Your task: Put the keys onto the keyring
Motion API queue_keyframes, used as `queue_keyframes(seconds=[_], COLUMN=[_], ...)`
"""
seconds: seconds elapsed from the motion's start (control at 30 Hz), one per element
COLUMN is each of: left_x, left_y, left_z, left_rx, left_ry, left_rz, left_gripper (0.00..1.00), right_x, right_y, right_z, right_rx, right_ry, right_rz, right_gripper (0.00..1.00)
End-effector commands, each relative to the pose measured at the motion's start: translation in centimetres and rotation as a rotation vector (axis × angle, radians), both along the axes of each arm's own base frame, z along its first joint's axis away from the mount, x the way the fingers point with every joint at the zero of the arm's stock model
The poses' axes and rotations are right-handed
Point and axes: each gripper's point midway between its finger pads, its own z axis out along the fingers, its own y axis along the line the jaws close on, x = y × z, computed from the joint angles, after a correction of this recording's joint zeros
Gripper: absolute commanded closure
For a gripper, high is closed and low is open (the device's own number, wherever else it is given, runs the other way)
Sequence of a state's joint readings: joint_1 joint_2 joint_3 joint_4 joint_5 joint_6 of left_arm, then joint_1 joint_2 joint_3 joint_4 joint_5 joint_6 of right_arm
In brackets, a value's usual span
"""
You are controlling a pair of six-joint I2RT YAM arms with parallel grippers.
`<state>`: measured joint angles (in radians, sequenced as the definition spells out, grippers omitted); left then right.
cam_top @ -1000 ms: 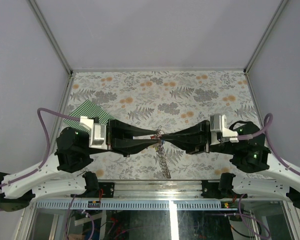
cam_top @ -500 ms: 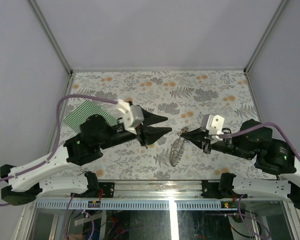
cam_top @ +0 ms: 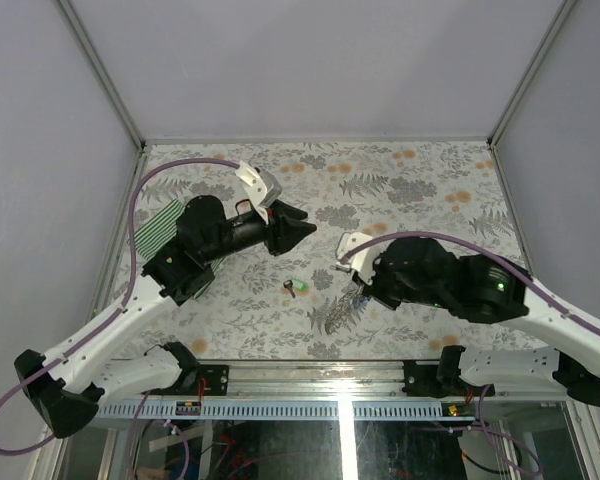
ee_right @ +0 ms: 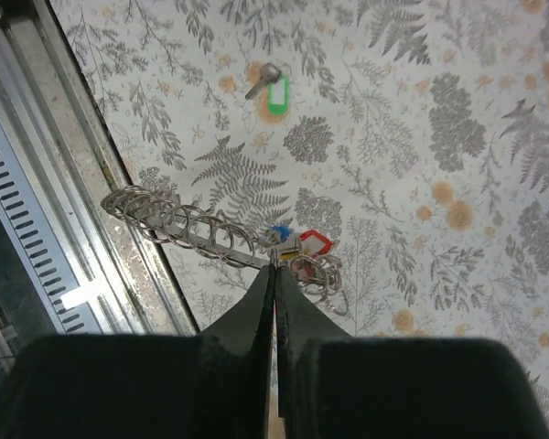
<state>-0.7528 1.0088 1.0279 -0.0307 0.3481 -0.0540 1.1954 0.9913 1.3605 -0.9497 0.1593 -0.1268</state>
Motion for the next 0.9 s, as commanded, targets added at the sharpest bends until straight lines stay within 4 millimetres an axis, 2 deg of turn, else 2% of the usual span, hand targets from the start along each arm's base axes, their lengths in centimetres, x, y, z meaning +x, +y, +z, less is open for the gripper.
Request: queue_keyframes(seconds=[0.0,0.13,0.23,0.33,0.47,0.6,0.7,0.87], left_x=[-1.4,-1.2,-1.7,-2.5,-4.7,-6.4,-6.6,-6.6], left_y=[0.4,2.3,3.6,4.2,3.7,2.9,2.4,1.7], left_z=[0.2,-0.7,-1.4,-2.1,-3.2,-4.3,-4.8,-4.7], left_rx=[-0.033,-0.027,-0.027,-0.019,0.020,0.041,0.048,0.037], left_ry=[-0.014,-0.011,-0.012,-0.013,-0.022,-0.025,-0.016,-0.015], left_rz=[-0.118,-0.091,-0.082,-0.105,-0.247,-0.404,-0.456,-0.510], left_gripper=[0.64,0.64,0.63,0.63,0.59,0.58,0.56,0.56], right_x=[0.6,1.1,2.3,2.6,2.1,1.6,1.3,1.2], right_y=[1.4,3.5,4.2,4.7,6.0,6.5,6.6,6.8], right_z=[-0.7,-2.6,-3.5,-4.3,-3.4,-1.8,-0.7,0.4], right_rx=[-0.033,-0.062,-0.041,-0.057,-0.008,0.081,0.133,0.177], right_ry=[0.039,0.185,0.336,0.411,0.413,0.340,0.281,0.236], right_rz=[-0.035,0.012,0.015,0.031,0.121,0.207,0.253,0.279], right_gripper=[1.00,1.00,1.00,1.00,1.00,1.00,1.00,1.00])
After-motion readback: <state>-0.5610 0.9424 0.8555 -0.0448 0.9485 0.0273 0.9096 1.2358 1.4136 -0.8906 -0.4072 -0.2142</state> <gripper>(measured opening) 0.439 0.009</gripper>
